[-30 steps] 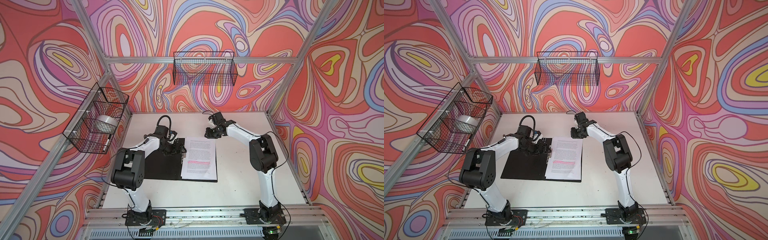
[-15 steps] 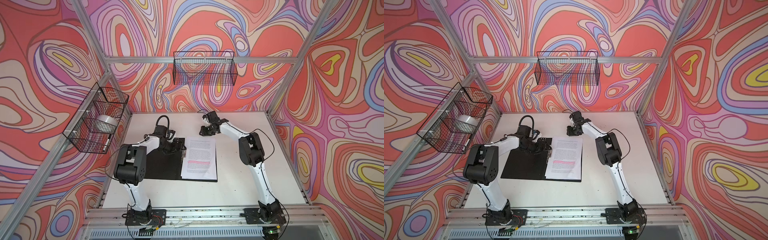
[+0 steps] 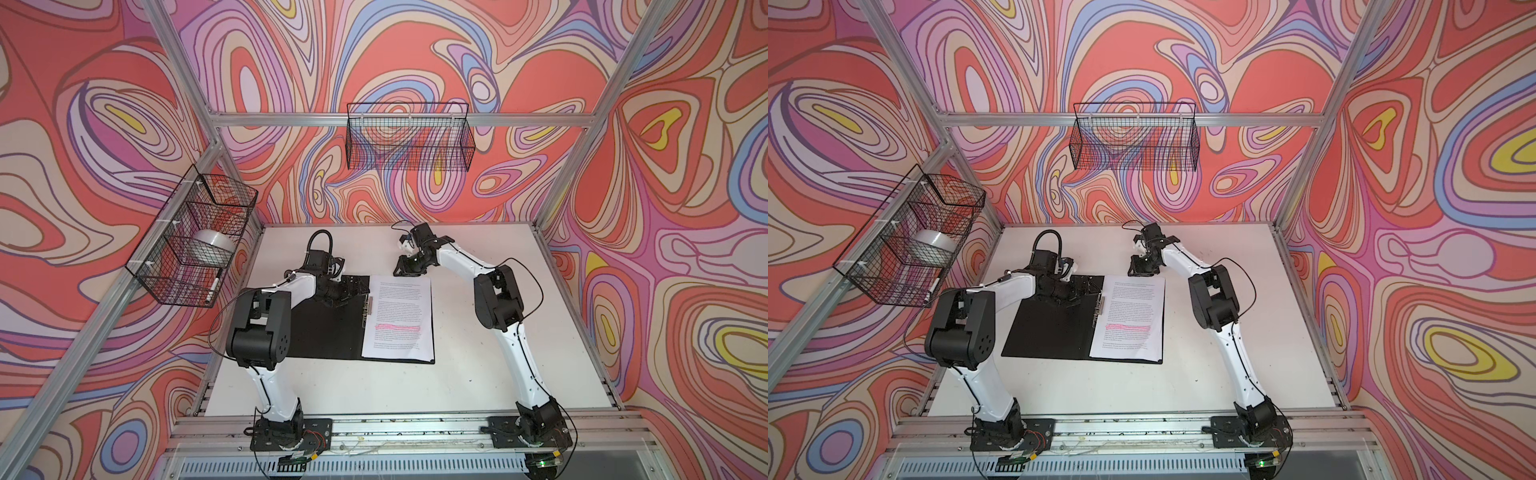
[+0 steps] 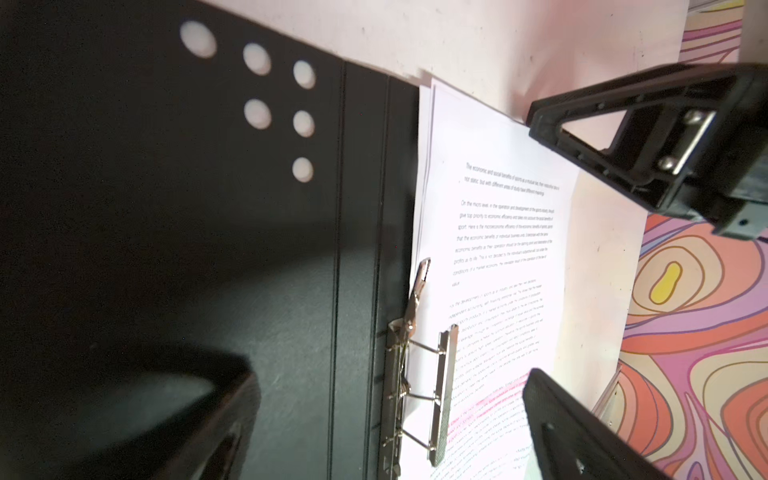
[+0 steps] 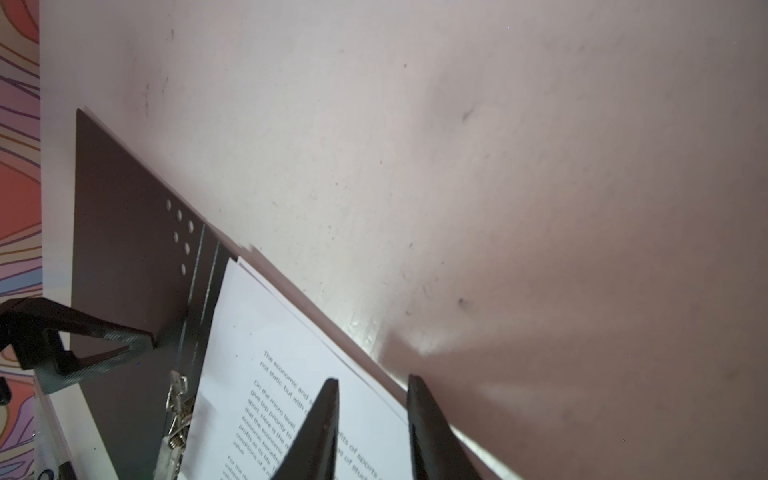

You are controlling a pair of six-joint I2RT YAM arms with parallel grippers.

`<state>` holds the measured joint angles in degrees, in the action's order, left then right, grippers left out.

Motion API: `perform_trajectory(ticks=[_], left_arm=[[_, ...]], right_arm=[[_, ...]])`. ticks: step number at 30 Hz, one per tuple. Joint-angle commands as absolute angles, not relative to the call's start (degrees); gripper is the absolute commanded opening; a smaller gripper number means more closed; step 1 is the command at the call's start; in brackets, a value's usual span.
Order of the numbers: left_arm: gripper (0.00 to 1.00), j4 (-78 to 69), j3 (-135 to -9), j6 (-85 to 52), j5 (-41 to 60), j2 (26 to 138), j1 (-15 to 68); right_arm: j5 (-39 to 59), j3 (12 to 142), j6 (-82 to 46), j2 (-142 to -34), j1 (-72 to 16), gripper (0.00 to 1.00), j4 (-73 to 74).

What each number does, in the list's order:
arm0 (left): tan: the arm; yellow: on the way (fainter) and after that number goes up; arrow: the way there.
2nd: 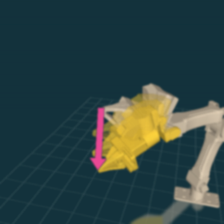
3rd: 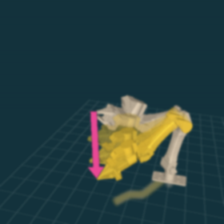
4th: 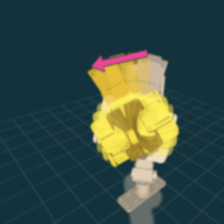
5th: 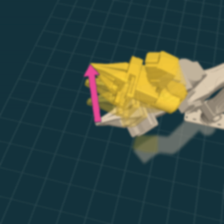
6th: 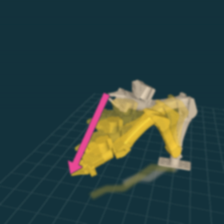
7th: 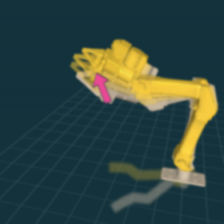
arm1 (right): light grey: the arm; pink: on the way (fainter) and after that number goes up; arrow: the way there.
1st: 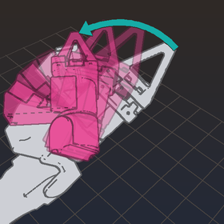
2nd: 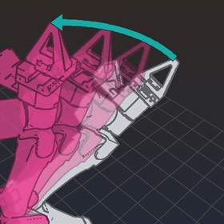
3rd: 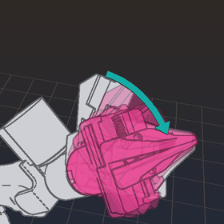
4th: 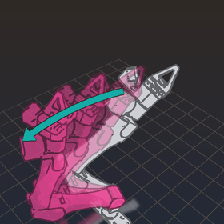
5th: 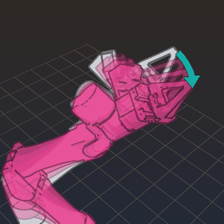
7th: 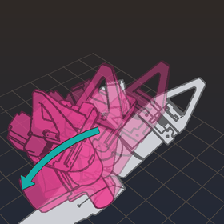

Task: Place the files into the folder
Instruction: 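Hold the right gripper above the folder's far corner beside the papers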

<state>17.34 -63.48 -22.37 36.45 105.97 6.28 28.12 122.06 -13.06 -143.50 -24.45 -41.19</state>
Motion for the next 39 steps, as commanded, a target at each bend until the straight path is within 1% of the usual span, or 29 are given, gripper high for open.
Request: perform_trajectory(ticks=[1, 5, 8, 11, 16, 20, 29, 39], left_arm=[[1.0, 16.59, -61.74, -24.58, 34.59, 109.02, 5.76], [1.0, 16.76, -62.09, -25.11, 34.77, 109.77, 5.54], [1.0, 16.96, -62.32, -25.35, 35.27, 110.02, 5.45], [1.0, 16.88, -62.36, -25.38, 35.46, 109.95, 5.46], [1.0, 17.07, -62.49, -24.78, 35.2, 109.69, 5.45], [1.0, 17.3, -62.73, -24.78, 35.89, 109.52, 5.44], [1.0, 17.14, -62.8, -24.93, 36.13, 109.24, 5.36], [1.0, 16.7, -62.86, -25.92, 36.56, 110.04, 5.41]], right_arm=[[30.58, 123.66, -11.36, -145.42, -24.48, 0.29, -43.6], [31.0, 125.07, -10.92, -145.75, -24.48, 0.29, -44.7], [32.56, 126.82, -10.5, -146.85, -24.48, 0.25, -46.23], [31.91, 127.17, -10.58, -147.17, -24.45, 0.29, -46.54], [31.11, 126.24, -11.55, -146.23, -24.48, 0.31, -44.24], [31.34, 126.44, -13.12, -145.85, -24.49, 0.31, -41.52], [36.55, 130.43, -16.94, -150.26, -24.5, 0.31, -39.39], [38.72, 130.33, -15.76, -151.2, -25.13, 0.3, -41.85]])
